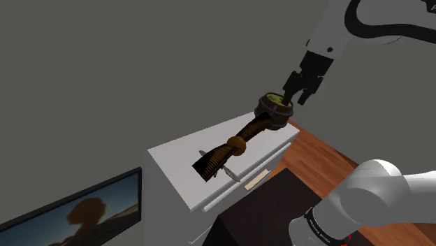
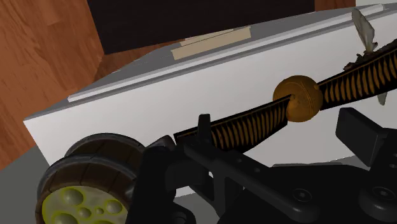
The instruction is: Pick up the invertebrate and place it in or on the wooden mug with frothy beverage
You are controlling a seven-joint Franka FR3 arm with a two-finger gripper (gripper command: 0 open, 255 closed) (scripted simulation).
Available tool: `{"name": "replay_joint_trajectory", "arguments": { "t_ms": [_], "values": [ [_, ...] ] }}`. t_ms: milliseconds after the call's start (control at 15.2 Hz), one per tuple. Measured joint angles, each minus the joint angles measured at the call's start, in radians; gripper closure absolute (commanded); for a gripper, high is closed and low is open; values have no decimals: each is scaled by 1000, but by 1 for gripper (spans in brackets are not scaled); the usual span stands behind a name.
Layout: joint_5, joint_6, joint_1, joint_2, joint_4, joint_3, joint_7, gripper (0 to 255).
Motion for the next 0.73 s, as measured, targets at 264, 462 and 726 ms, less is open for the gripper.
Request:
{"name": "replay_joint_trajectory", "arguments": {
  "t_ms": [264,462,726],
  "values": [
    [21,57,21,-17,-53,36,18,0],
    [55,137,55,-51,-140,93,47,0],
    [106,264,107,-62,-237,182,91,0]
  ]
}}
